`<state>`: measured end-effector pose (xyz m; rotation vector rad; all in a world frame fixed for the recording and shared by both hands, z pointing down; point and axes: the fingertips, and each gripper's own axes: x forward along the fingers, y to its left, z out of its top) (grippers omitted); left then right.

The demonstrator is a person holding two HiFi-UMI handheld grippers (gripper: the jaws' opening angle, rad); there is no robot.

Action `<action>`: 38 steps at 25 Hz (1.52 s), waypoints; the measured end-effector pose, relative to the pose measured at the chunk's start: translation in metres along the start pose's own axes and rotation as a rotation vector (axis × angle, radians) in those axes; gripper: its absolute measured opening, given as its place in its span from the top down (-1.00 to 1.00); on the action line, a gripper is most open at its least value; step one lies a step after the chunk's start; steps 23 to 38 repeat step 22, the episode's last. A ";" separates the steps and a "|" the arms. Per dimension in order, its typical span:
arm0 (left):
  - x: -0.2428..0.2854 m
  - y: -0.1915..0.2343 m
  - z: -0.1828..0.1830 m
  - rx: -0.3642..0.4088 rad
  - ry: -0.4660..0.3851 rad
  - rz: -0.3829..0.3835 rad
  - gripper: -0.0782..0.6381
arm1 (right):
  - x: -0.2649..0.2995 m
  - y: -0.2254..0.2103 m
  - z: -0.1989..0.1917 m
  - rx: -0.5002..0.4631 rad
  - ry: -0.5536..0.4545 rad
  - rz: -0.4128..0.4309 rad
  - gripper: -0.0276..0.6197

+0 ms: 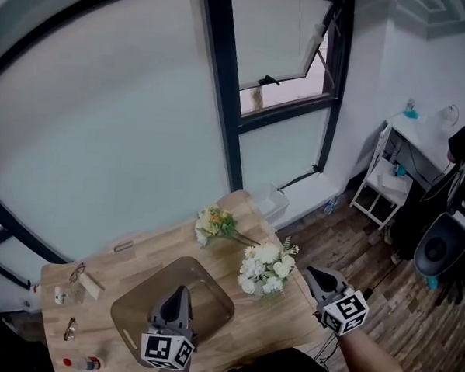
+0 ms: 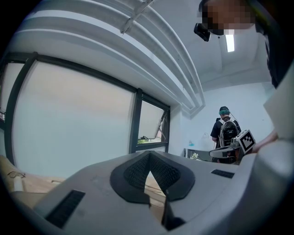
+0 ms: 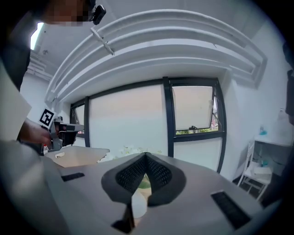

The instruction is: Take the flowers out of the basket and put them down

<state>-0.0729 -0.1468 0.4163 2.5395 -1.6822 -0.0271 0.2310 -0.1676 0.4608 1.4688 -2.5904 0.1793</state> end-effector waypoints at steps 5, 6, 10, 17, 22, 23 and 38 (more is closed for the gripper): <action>0.005 -0.012 0.001 0.005 -0.004 -0.022 0.77 | -0.007 0.000 -0.001 -0.007 0.008 -0.008 0.85; 0.005 -0.014 0.002 0.007 -0.007 -0.023 0.77 | -0.009 -0.001 -0.002 -0.014 0.015 -0.013 0.85; 0.003 -0.017 0.006 0.009 -0.013 -0.014 0.77 | -0.010 -0.005 -0.003 -0.020 0.020 -0.021 0.85; -0.004 -0.010 0.002 0.013 0.000 0.010 0.77 | -0.002 -0.005 -0.003 -0.022 0.005 -0.033 0.85; -0.004 -0.008 -0.001 0.009 0.008 0.015 0.77 | 0.002 -0.005 -0.003 -0.019 0.002 -0.037 0.85; -0.004 -0.008 -0.001 0.009 0.008 0.015 0.77 | 0.002 -0.005 -0.003 -0.019 0.002 -0.037 0.85; -0.004 -0.008 -0.001 0.009 0.008 0.015 0.77 | 0.002 -0.005 -0.003 -0.019 0.002 -0.037 0.85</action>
